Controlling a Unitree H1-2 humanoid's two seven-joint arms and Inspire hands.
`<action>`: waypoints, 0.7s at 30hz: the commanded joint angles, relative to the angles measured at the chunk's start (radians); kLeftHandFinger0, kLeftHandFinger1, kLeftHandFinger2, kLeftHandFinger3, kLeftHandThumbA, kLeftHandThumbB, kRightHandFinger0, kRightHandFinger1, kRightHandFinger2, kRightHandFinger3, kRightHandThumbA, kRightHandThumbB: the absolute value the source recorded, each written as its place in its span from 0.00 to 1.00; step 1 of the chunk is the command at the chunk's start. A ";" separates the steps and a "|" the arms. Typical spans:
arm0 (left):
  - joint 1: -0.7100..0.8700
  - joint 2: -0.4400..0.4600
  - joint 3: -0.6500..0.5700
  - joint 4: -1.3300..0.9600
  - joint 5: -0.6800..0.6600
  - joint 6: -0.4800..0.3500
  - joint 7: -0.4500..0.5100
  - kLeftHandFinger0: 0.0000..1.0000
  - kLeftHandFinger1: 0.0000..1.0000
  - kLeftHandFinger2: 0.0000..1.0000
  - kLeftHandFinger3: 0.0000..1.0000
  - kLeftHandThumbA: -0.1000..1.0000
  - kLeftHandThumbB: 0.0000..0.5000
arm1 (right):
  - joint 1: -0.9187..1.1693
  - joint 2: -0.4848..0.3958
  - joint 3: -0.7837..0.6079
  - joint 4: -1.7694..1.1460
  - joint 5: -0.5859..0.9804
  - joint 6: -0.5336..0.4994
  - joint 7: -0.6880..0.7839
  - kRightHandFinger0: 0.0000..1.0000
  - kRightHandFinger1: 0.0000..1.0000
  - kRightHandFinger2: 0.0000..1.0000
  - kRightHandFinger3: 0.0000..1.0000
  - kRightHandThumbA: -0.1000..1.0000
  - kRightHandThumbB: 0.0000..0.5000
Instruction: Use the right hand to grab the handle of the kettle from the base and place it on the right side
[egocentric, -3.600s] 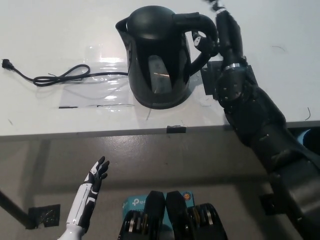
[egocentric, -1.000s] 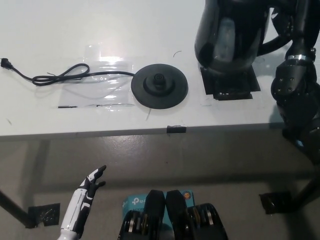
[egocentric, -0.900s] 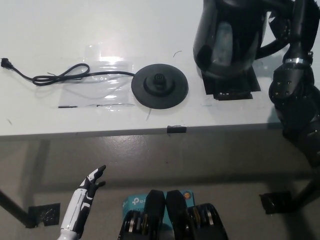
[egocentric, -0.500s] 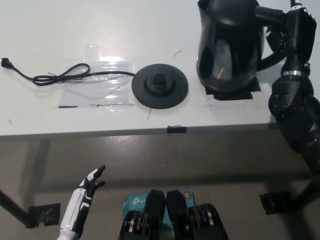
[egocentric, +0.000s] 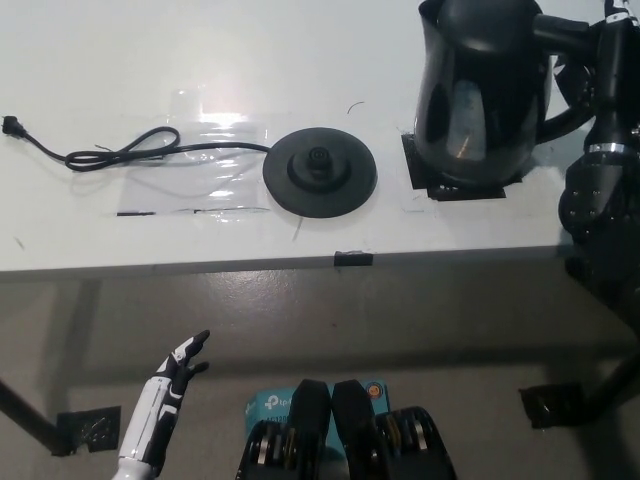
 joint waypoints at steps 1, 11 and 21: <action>-0.008 0.017 0.009 -0.023 -0.012 -0.037 -0.010 0.90 1.00 0.97 0.90 1.00 0.99 | -0.053 -0.053 -0.026 -0.046 0.080 -0.084 0.287 1.00 1.00 1.00 1.00 0.54 0.76; -0.011 0.017 0.011 -0.031 -0.009 -0.023 -0.006 0.89 1.00 0.97 0.89 1.00 1.00 | 0.000 -0.064 -0.023 -0.077 0.143 0.001 0.602 1.00 1.00 1.00 1.00 0.72 0.99; -0.004 0.013 0.013 -0.032 -0.019 -0.030 -0.007 0.90 1.00 0.97 0.89 1.00 1.00 | 0.069 -0.065 -0.039 -0.149 0.218 0.043 0.774 1.00 1.00 1.00 1.00 0.75 1.00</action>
